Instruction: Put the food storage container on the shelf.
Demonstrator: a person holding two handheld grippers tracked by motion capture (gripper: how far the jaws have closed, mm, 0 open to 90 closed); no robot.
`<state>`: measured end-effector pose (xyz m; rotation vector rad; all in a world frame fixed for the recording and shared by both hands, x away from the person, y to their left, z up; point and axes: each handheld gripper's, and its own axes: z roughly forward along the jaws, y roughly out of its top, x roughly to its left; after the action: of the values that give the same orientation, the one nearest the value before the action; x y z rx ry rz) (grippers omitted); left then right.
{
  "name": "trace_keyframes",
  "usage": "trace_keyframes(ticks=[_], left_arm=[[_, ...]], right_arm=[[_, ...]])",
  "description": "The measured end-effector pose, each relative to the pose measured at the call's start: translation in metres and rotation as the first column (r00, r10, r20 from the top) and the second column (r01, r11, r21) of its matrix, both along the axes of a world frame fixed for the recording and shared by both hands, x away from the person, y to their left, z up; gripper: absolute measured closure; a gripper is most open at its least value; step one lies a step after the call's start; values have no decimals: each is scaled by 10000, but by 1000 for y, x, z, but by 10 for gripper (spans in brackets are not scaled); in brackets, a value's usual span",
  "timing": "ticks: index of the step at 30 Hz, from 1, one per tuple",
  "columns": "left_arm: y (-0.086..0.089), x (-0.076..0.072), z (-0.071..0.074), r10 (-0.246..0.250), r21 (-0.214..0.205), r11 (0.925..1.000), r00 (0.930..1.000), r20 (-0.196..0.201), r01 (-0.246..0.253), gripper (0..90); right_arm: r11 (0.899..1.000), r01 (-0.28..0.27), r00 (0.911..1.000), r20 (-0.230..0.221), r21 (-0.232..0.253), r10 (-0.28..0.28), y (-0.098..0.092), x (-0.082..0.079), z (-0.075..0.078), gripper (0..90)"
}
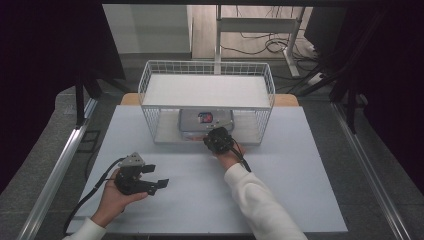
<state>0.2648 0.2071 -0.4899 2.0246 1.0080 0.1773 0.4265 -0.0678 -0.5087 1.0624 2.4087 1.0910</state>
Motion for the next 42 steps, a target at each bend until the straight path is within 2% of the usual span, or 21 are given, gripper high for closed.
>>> trace_keyframes(ticks=[8, 10, 14, 18, 22, 25, 30, 31, 34, 38, 42], left_arm=[[-2, -1, -1, -27, -10, 10000, 10000, -21, 27, 206], [-2, -2, -1, -33, -4, 10000, 10000, -15, 33, 206], [-2, -2, -1, -7, 76, 10000, 10000, 55, 7, 206], [-2, -4, -1, 13, 133, 9999, 9999, 101, -14, 206], [-2, -4, 0, 124, 111, 9999, 9998, 123, -125, 207], [-3, -3, -1, 173, 81, 9998, 9998, 71, -173, 207], [-4, -4, -1, 202, 50, 9998, 9998, 10, -202, 206], [-4, -5, -1, 194, 65, 9998, 9998, 15, -194, 206], [-4, -6, 0, 224, 26, 9997, 9997, 38, -224, 206], [-4, -7, 1, 276, -60, 9996, 9996, 70, -275, 205], [-4, -9, 1, 296, -14, 9996, 9994, 164, -296, 203]], right_arm=[[9997, 175, 9998, 21, 148, -175, -1, 4, -1, 892], [9997, 172, 9998, -94, 174, -170, -3, 2, 1, 892], [9993, -363, 9993, -16, 70, 363, -13, -11, 14, 892], [9961, -885, 9961, -27, -36, 885, -39, -37, 33, 892], [9943, -1061, 9943, 54, 66, 1061, -76, -72, 46, 892], [9950, -999, 9950, 91, 79, 999, -104, -98, 48, 892], [9964, -528, 9985, -100, 668, 536, -150, -131, 45, 887], [9960, -478, 9987, -157, 753, 491, -157, -135, 43, 848], [9966, -177, 9998, -37, 808, 181, -169, -144, 41, 595], [9939, 56, 9999, 104, 1104, -68, -171, -146, 44, 359], [9934, 57, 9999, 146, 1142, -74, -169, -146, 44, 260]])
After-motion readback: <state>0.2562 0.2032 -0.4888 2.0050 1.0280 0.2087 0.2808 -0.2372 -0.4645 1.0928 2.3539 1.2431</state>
